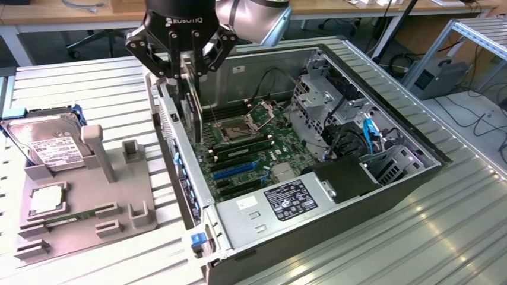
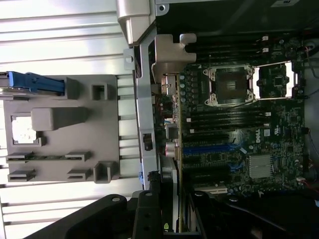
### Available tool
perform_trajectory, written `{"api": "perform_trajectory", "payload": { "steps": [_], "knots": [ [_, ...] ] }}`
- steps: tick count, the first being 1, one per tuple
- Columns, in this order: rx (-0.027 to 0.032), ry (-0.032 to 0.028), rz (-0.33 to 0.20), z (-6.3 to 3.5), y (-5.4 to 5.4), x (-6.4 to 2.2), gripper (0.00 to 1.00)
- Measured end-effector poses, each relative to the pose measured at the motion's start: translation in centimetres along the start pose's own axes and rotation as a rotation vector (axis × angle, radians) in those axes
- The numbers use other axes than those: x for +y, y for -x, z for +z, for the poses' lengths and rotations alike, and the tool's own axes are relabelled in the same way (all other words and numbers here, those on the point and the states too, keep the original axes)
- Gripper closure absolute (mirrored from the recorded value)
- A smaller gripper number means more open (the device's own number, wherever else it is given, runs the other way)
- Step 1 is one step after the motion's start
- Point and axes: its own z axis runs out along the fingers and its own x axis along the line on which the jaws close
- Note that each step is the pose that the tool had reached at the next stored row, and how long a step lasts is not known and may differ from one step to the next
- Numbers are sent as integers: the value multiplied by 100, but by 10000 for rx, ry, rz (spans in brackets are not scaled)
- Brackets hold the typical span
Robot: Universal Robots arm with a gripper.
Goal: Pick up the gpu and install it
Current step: 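Pick up the gpu and move the gpu toward the slot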
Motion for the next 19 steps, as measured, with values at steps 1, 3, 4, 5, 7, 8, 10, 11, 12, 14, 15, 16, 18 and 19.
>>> {"api": "perform_trajectory", "payload": {
  "steps": [1,3,4,5,7,8,10,11,12,14,15,16,18,19],
  "knots": [
    [-1,-3,-1,2,7,1,73],
    [-1,-11,-1,5,33,2,73],
    [-1,-12,-1,6,39,3,73],
    [-1,-15,-1,7,49,4,73],
    [-2,-18,-1,9,66,5,73],
    [-1,-21,-1,9,74,6,73],
    [-3,-24,-1,12,90,7,73],
    [-3,-26,-1,13,99,7,73],
    [-2,-29,-1,13,106,8,73],
    [-3,-32,-1,15,120,9,73],
    [-3,-34,-1,15,129,10,73],
    [-3,-35,-1,16,138,10,73],
    [-3,-38,-1,17,149,11,73],
    [-4,-38,-1,18,154,12,73]
  ]
}}
